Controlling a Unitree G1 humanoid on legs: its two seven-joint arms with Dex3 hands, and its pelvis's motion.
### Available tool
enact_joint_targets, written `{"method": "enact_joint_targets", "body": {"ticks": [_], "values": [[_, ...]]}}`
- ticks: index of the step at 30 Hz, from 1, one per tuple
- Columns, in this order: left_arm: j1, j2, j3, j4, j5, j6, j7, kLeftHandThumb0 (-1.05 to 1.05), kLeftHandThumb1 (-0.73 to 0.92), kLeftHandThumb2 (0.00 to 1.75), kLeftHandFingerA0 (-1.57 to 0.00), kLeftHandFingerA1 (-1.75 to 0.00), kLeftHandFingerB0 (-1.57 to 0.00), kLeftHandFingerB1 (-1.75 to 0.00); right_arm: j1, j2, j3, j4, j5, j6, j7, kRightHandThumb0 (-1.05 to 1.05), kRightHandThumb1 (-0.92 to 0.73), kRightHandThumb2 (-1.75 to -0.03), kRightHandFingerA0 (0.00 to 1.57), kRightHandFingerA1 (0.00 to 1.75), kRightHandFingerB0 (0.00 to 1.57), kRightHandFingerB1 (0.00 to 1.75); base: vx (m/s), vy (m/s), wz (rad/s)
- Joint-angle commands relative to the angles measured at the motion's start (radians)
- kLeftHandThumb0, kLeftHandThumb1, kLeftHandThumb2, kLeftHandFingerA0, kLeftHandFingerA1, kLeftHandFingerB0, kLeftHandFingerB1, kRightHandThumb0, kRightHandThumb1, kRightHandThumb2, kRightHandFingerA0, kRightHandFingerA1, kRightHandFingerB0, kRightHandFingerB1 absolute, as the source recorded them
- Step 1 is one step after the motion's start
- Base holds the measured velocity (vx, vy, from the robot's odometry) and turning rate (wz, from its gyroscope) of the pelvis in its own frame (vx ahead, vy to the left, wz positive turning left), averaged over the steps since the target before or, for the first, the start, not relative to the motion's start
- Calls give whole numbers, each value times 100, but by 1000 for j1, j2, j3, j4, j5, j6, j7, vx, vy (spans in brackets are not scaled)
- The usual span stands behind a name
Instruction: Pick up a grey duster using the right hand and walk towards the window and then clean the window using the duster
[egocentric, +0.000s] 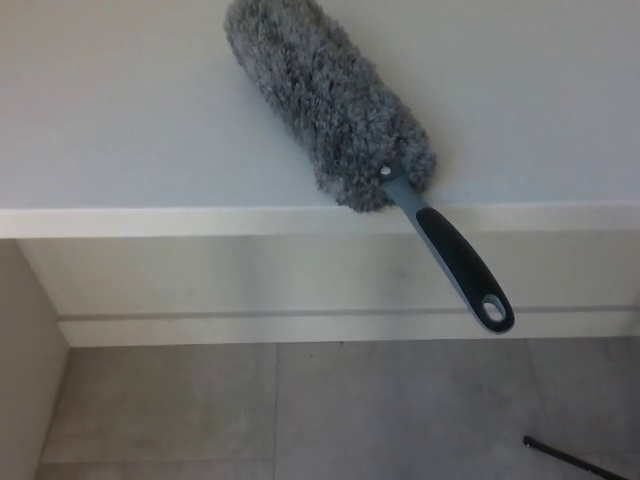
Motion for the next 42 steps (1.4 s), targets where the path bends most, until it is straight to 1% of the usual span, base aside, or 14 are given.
{"method": "enact_joint_targets", "body": {"ticks": [1, 10, 11, 17, 21, 24, 25, 26, 29, 30, 32, 36, 37, 42], "values": [[-5, -9, 63, 30, -60, -224, 86, -6, 54, 103, -106, -115, -96, -88, 56, 28, -61, -84, 42, -113, -70, -6, -61, -92, 88, 66, 68, 54, 0, 0, 0], [12, -23, 88, 30, -71, -241, 88, -5, 56, 100, -103, -117, -94, -88, 179, 57, -95, -451, 29, -30, -69, -35, -71, -61, 65, 54, 48, 41, 0, 0, 0], [16, -26, 78, 26, -53, -245, 117, -3, 54, 105, -106, -112, -96, -84, 204, 46, -95, -581, 78, 49, -31, -64, -52, -86, 25, 61, 17, 45, 0, 0, 0], [33, -48, 64, -6, -29, -240, 173, 5, 53, 111, -104, -112, -95, -87, 272, -1, -61, -1083, 115, 329, 42, -82, -70, -62, 0, 37, 11, 25, 0, 0, 0], [28, -50, 61, 11, -25, -229, 188, 7, 54, 108, -106, -111, -95, -85, 236, -11, 1, -1248, -61, 382, 61, -97, -60, -104, 5, 18, 9, 29, 0, 0, 0], [21, -48, 62, 23, -27, -224, 190, 7, 54, 108, -106, -111, -95, -85, 214, -13, 26, -1299, -134, 435, 67, -97, -60, -104, 5, 18, 9, 29, 0, 0, 0], [13, -42, 73, 48, -41, -246, 173, 5, 52, 109, -107, -112, -96, -85, 173, -5, 78, -1320, -218, 448, 76, -99, -72, -67, 0, 27, 10, 25, 0, 0, 0], [13, -40, 74, 48, -42, -248, 171, 3, 52, 111, -106, -114, -97, -83, 161, -3, 92, -1322, -243, 462, 78, -101, -61, -105, 1, 3, 12, 21, 0, 0, 0], [20, -44, 74, 28, -42, -246, 177, 3, 52, 110, -106, -115, -98, -86, 115, 0, 132, -1324, -277, 525, 78, -96, -57, -101, 0, 7, 13, 24, 0, 0, 0], [19, -43, 72, 27, -40, -242, 179, 3, 53, 109, -104, -114, -97, -85, 105, -1, 141, -1327, -284, 544, 78, -97, -71, -62, 0, 23, 10, 25, 0, 0, 0], [22, -44, 66, 24, -34, -235, 186, 3, 52, 111, -105, -115, -96, -85, 56, -16, 171, -1321, -302, 614, 102, -100, -61, -100, 0, 1, 10, 16, 0, 0, 0], [21, -52, 70, 23, -43, -228, 186, 5, 52, 110, -105, -114, -96, -85, -17, -32, 213, -1275, -362, 676, 116, -98, -59, -99, 0, 3, 7, 19, 0, 0, 0], [22, -52, 68, 20, -41, -223, 189, 2, 54, 107, -106, -115, -97, -83, -31, -30, 218, -1269, -354, 694, 116, -94, -67, -62, 0, 18, 8, 24, 0, 0, 0], [37, -60, 71, 17, -46, -247, 185, 1, 52, 110, -104, -117, -100, -87, -153, -29, 242, -1194, -336, 780, 124, -96, -59, -97, 0, 0, 10, 20, 0, 0, 0]]}}
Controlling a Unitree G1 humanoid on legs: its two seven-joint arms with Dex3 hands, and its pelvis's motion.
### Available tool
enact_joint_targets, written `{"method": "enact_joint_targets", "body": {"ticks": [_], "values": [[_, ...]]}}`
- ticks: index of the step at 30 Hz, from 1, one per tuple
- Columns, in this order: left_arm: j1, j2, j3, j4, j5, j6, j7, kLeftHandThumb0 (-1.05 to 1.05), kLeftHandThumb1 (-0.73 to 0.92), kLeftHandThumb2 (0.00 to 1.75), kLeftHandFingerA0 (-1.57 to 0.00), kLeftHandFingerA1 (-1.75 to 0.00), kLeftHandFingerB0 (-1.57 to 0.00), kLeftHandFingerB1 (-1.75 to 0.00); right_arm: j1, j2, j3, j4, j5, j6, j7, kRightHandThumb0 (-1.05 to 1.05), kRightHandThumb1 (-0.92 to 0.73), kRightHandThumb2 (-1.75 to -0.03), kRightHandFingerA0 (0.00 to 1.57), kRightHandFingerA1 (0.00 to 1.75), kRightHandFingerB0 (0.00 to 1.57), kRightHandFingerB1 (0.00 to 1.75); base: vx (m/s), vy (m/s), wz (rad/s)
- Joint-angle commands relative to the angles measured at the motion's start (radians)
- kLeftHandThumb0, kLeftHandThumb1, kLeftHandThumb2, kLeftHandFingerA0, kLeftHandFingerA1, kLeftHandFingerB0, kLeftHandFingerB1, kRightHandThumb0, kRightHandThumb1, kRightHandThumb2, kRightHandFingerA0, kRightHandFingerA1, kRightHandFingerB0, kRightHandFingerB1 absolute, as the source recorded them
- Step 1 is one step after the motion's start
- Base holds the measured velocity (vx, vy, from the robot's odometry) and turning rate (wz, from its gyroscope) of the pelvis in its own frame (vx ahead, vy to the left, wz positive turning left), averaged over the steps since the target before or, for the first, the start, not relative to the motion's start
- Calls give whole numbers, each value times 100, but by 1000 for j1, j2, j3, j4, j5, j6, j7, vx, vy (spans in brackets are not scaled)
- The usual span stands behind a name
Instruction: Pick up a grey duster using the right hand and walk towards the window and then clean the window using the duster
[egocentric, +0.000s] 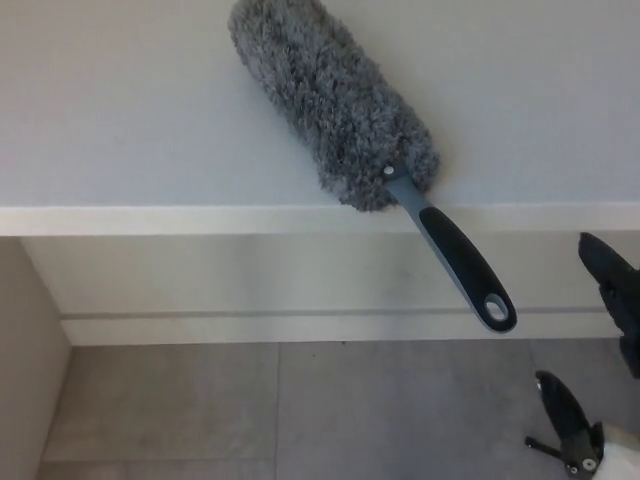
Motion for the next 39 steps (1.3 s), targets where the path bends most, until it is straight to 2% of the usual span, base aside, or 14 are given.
{"method": "enact_joint_targets", "body": {"ticks": [1, 4, 10, 11, 15, 16, 18, 19, 24, 25, 28, 29, 36, 39], "values": [[27, -3, 9, -1, -14, -184, 65, 1, 52, 110, -104, -117, -100, -87, -189, -51, 84, -6, -176, 437, 95, -96, -59, -97, 0, 0, 10, 20, 0, 0, 0], [23, 1, 17, 23, -23, -181, 57, 2, 56, 102, -107, -114, -97, -82, -228, -52, 83, 15, -169, 471, 95, -95, -59, -96, 0, 1, 9, 23, 0, 0, 0], [33, -2, 14, 13, -17, -194, 62, 0, 54, 107, -108, -115, -97, -86, -268, -69, 91, 29, -186, 526, 100, -96, -59, -97, 0, 0, 10, 24, 0, 0, 0], [29, 4, 24, 33, -27, -197, 54, -1, 55, 104, -106, -113, -99, -80, -305, -86, 86, 56, -211, 544, 98, -86, -55, -94, 3, 13, 12, 32, 0, 0, 0], [27, 7, 29, 44, -32, -200, 51, -1, 55, 104, -106, -113, -99, -80, -329, -98, 90, 65, -222, 571, 97, -86, -55, -94, 3, 13, 12, 32, 0, 0, 0], [32, 7, 21, 25, -21, -191, 63, 2, 53, 107, -106, -117, -98, -85, -349, -103, 93, 81, -227, 567, 96, -84, -53, -92, 6, 25, 15, 37, 0, 0, 0], [35, 7, 18, 17, -17, -187, 68, 2, 53, 107, -106, -117, -98, -85, -362, -108, 97, 85, -229, 576, 95, -84, -53, -92, 6, 25, 15, 37, 0, 0, 0], [35, 4, 19, 13, -20, -187, 66, 0, 51, 113, -103, -114, -97, -89, -369, -116, 117, 81, -240, 579, 102, -83, -55, -92, 6, 33, 14, 39, 0, 0, 0], [36, 1, 21, 7, -24, -189, 63, 0, 51, 113, -103, -114, -97, -89, -391, -135, 157, 70, -258, 610, 111, -83, -55, -92, 6, 33, 14, 39, 0, 0, 0], [35, 0, 23, 15, -29, -195, 55, 1, 53, 108, -104, -114, -98, -88, -416, -123, 160, 88, -236, 634, 120, -79, -64, -60, 8, 36, 25, 29, 0, 0, 0], [34, 0, 25, 20, -30, -200, 52, 1, 53, 108, -104, -114, -98, -88, -434, -120, 165, 94, -230, 660, 126, -79, -64, -60, 8, 36, 25, 29, 0, 0, 0], [38, -1, 27, 22, -32, -206, 50, -2, 54, 107, -106, -118, -98, -89, -447, -132, 162, 115, -220, 672, 141, -83, -55, -89, 4, 36, 19, 43, 0, 0, 0], [53, 0, 24, 11, -20, -207, 68, -1, 50, 113, -104, -117, -98, -88, -496, -196, 168, 166, -212, 741, 193, -78, -54, -89, 5, 36, 21, 43, 0, 0, 0], [47, 6, 29, 21, -26, -208, 63, -1, 50, 113, -105, -117, -98, -88, -506, -228, 175, 161, -206, 737, 216, -84, -57, -89, 5, 39, 21, 42, 0, 0, 0]]}}
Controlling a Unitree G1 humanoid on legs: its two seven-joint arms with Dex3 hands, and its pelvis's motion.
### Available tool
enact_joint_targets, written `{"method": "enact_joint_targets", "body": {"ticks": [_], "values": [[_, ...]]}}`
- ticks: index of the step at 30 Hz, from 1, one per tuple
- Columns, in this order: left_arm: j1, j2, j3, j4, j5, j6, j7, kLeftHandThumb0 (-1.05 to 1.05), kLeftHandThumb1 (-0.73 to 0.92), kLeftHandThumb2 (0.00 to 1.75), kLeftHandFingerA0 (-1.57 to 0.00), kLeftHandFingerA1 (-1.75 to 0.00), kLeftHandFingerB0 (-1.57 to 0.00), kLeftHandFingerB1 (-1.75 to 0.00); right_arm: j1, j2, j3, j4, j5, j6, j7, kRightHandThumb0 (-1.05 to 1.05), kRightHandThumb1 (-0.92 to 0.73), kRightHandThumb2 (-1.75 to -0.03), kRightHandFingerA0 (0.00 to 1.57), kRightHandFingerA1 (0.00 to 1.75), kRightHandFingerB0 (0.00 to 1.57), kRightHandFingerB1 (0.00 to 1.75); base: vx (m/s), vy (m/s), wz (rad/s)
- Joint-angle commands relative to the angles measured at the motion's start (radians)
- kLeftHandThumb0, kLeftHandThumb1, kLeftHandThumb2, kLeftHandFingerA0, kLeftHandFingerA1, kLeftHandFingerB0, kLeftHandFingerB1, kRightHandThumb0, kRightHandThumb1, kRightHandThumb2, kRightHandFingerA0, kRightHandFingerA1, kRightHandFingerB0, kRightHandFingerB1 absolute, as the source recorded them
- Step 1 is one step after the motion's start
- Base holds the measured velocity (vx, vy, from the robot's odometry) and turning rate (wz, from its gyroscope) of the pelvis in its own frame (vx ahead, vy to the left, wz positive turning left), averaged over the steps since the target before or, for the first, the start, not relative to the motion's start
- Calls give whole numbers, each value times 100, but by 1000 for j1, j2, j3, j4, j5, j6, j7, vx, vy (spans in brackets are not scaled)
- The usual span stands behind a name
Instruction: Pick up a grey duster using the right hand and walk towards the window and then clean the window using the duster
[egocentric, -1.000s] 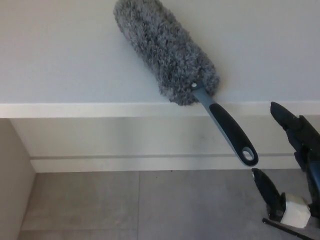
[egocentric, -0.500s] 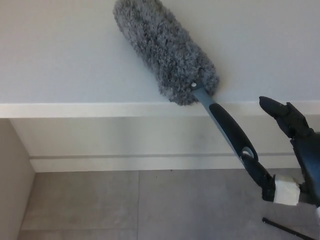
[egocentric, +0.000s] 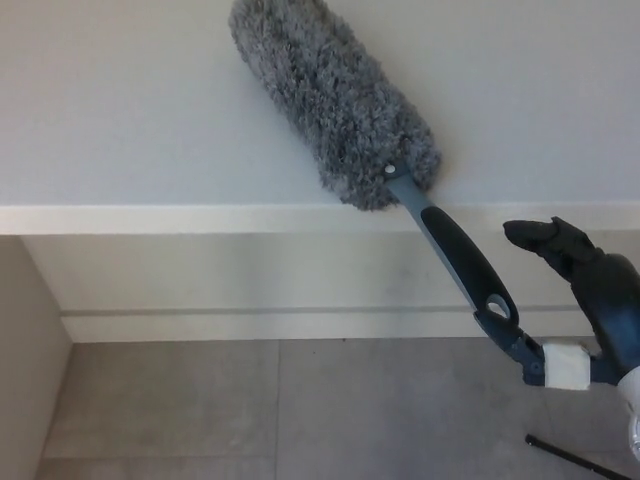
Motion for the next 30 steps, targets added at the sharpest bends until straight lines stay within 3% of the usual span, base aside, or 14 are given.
{"method": "enact_joint_targets", "body": {"ticks": [1, 7, 8, 9, 16, 17, 19, 20, 21, 22, 30], "values": [[7, 23, 9, 7, -20, -181, 21, -1, 50, 113, -105, -117, -98, -88, -34, -64, 10, 10, -6, 109, 76, -84, -57, -89, 5, 39, 21, 42, 0, 0, 0], [1, 22, 11, 7, -22, -179, 21, 0, 51, 111, -106, -118, -97, -87, -90, -130, 66, -4, -26, 149, 111, -81, -56, -91, 4, 42, 22, 44, 0, 0, 0], [5, 17, 11, 8, -25, -183, 10, -1, 52, 111, -108, -117, -99, -87, -114, -148, 69, 9, -19, 123, 123, -77, -67, -61, 11, 40, 30, 30, 0, 0, 0], [8, 15, 8, 6, -22, -183, 12, -2, 51, 112, -108, -118, -99, -87, -117, -152, 67, 10, -13, 114, 125, -76, -67, -61, 12, 40, 30, 30, 0, 0, 0], [19, 14, 13, 17, -31, -184, -7, 3, 54, 107, -103, -111, -94, -84, -157, -181, 92, 14, -13, 129, 140, -77, -68, -61, 12, 40, 29, 30, 0, 0, 0], [26, 16, 7, 19, -22, -199, -2, -4, 55, 102, -103, -113, -94, -85, -182, -189, 115, 21, -33, 131, 139, -80, -55, -90, 12, 49, 24, 43, 0, 0, 0], [28, 19, 5, 28, -20, -217, -3, -5, 53, 106, -103, -112, -93, -86, -204, -200, 139, 24, -48, 131, 140, -80, -55, -91, 12, 49, 24, 44, 0, 0, 0], [19, 26, 10, 49, -26, -213, -12, -3, 59, 97, -102, -112, -93, -81, -227, -205, 156, 26, -53, 138, 149, -79, -68, -61, 19, 52, 31, 30, 0, 0, 0], [16, 27, 12, 55, -29, -212, -15, -6, 54, 105, -104, -112, -93, -84, -238, -209, 165, 25, -55, 143, 152, -80, -68, -62, 18, 48, 31, 31, 0, 0, 0], [20, 20, 12, 44, -32, -215, -13, -4, 56, 103, -102, -114, -94, -84, -250, -212, 177, 29, -59, 147, 153, -81, -54, -92, 10, 50, 23, 44, 0, 0, 0], [31, 4, 5, 29, -40, -212, -19, -1, 59, 99, -97, -110, -93, -82, -292, -224, 214, 124, -67, 155, 156, -77, -52, -87, 9, 51, 21, 44, 0, 0, 0]]}}
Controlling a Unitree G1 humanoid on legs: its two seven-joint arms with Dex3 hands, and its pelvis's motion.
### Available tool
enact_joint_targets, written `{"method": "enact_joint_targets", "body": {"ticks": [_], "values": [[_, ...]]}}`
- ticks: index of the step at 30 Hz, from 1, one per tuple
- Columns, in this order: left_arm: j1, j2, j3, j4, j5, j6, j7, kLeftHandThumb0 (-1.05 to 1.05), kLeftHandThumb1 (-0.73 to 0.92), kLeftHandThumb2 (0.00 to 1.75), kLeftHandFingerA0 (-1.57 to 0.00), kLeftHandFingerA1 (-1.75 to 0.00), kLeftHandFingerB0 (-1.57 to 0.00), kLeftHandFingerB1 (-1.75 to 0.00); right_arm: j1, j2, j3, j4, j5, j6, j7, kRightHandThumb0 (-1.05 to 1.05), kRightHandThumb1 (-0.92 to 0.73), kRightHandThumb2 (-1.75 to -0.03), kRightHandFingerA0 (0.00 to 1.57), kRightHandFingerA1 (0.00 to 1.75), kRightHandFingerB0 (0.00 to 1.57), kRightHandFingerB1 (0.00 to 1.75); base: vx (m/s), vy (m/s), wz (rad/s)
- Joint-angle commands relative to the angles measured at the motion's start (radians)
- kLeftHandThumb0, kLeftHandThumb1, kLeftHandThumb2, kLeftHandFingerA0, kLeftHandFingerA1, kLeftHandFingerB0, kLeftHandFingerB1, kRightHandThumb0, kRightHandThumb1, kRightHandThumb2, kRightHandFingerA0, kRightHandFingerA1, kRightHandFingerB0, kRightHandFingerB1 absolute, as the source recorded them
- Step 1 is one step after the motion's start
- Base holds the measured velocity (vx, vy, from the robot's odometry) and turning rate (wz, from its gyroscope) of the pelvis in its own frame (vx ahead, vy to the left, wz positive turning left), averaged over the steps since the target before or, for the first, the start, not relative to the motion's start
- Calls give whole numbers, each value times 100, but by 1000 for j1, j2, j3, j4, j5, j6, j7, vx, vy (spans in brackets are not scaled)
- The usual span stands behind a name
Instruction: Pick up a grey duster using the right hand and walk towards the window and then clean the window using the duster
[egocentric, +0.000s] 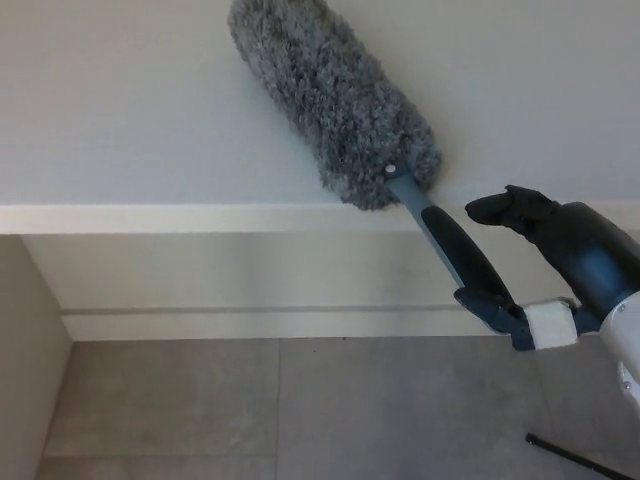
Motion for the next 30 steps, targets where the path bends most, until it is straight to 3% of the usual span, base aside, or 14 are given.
{"method": "enact_joint_targets", "body": {"ticks": [1, 4, 5, 14, 18, 19, 20, 22, 25, 26, 27, 28, 30], "values": [[15, 0, 5, 3, -32, -181, -25, 3, 54, 105, -101, -114, -95, -85, -40, -44, 35, 105, -49, 35, 28, -78, -66, -60, 18, 55, 31, 32, 0, 0, 0], [21, -8, 9, -2, -42, -187, -32, 0, 56, 101, -101, -115, -95, -83, -38, -51, 30, 141, -43, 21, 25, -77, -64, -61, 16, 59, 30, 34, 0, 0, 0], [23, -6, 7, 1, -39, -187, -29, -1, 55, 103, -101, -113, -94, -84, -34, -53, 25, 153, -38, 15, 24, -79, -51, -89, 8, 56, 20, 45, 0, 0, 0], [48, -4, -6, -12, -29, -192, -22, -3, 51, 110, -101, -113, -93, -87, -62, -68, 85, 194, -100, 4, 16, -81, -52, -91, 12, 58, 22, 46, 0, 0, 0], [55, -6, -5, -8, -31, -197, -23, -1, 54, 101, -101, -111, -95, -84, -107, -52, 138, 192, -132, 21, 28, -80, -51, -90, 13, 56, 23, 45, 0, 0, 0], [49, -2, 1, 17, -40, -206, -42, -3, 57, 98, -102, -109, -96, -82, -122, -48, 157, 171, -141, 26, 38, -80, -66, -60, 14, 52, 30, 34, 0, 0, 0], [46, 3, 2, 37, -40, -214, -48, -5, 57, 96, -102, -109, -95, -78, -138, -41, 175, 153, -149, 32, 48, -81, -52, -90, 9, 54, 21, 45, 0, 0, 0], [48, 5, -3, 45, -31, -219, -38, -5, 53, 104, -102, -110, -95, -82, -168, -37, 213, 129, -166, 42, 72, -81, -52, -91, 8, 55, 19, 45, 0, 0, 0], [48, -6, 9, 37, -50, -224, -54, -4, 57, 99, -101, -113, -95, -84, -195, -24, 241, 106, -181, 60, 79, -81, -50, -90, 8, 56, 20, 46, 0, 0, 0], [52, -9, 8, 28, -50, -225, -52, -4, 56, 101, -101, -117, -94, -87, -203, -25, 250, 99, -184, 62, 85, -81, -64, -60, 9, 57, 26, 36, 0, 0, 0], [56, -12, 7, 17, -49, -225, -49, -4, 56, 101, -101, -117, -94, -87, -211, -27, 260, 92, -188, 63, 92, -81, -64, -60, 9, 57, 26, 36, 0, 0, 0], [50, -8, 10, 32, -51, -222, -53, -3, 62, 89, -101, -114, -93, -83, -231, -21, 282, 72, -205, 63, 101, -81, -49, -91, 2, 54, 16, 47, 0, 0, 0], [47, -4, 9, 39, -47, -214, -45, -6, 57, 98, -101, -115, -93, -85, -248, -27, 306, 55, -225, 62, 116, -85, -51, -91, 3, 53, 15, 47, 0, 0, 0]]}}
